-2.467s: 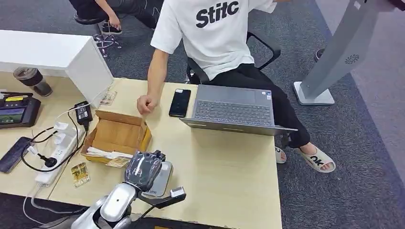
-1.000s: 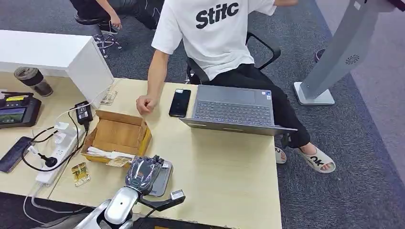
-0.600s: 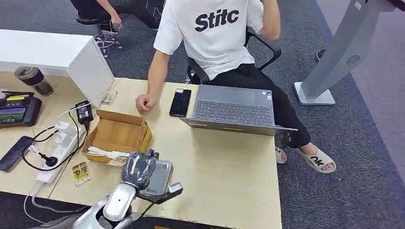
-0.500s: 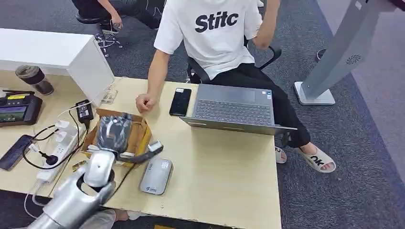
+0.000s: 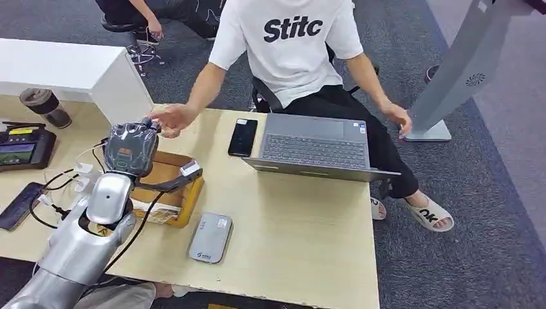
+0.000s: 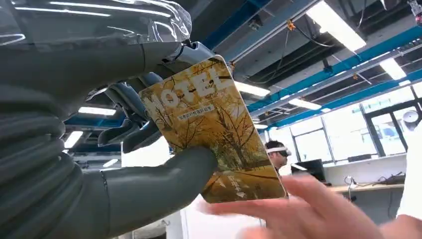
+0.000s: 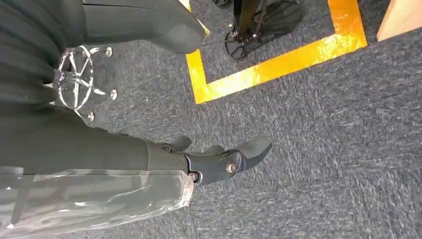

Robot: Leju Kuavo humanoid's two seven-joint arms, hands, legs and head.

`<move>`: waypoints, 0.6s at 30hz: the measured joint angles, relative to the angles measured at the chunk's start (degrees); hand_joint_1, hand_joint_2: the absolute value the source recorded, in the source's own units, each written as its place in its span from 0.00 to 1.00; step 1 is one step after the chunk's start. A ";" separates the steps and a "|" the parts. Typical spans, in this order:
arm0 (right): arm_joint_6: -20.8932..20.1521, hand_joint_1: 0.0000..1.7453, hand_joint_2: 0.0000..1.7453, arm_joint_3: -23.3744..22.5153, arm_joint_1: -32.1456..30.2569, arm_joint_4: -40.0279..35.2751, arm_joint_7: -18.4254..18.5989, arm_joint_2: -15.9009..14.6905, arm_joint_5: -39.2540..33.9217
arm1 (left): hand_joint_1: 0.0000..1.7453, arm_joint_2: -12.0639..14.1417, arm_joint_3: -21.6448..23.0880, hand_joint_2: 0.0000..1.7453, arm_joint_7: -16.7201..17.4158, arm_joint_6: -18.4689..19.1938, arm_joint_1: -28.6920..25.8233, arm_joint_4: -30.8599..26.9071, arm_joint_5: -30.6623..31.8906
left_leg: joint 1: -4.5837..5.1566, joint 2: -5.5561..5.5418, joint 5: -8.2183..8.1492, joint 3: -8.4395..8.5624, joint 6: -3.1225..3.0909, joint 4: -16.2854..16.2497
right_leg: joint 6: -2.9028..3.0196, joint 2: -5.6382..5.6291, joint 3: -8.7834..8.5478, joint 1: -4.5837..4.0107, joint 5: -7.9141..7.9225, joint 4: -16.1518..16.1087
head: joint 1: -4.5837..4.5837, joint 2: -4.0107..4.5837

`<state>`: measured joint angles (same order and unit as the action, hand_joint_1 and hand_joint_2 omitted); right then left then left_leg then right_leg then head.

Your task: Pass the card to the sensor for recognition and then transmit it.

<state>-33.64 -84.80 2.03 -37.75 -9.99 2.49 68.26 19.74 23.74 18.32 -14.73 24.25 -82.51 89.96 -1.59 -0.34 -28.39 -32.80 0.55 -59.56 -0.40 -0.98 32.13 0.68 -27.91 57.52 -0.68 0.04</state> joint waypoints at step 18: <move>0.00 0.00 1.00 0.57 0.43 3.78 -0.85 -2.38 -0.15 | 0.00 2.47 -5.23 1.00 -0.74 0.48 2.58 2.32 -0.90 | 0.00 0.11 0.00 -0.01 0.00 0.00 | 0.00 -0.13 0.08 0.00 0.01 0.00 | 0.00 0.00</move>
<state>-33.64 -84.24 2.46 -33.96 -10.84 0.11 68.11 22.21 18.51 17.57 -14.25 26.82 -80.19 89.07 -1.59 -0.22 -28.40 -32.81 0.55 -59.56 -0.40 -1.10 32.21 0.68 -27.90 57.52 -0.68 0.04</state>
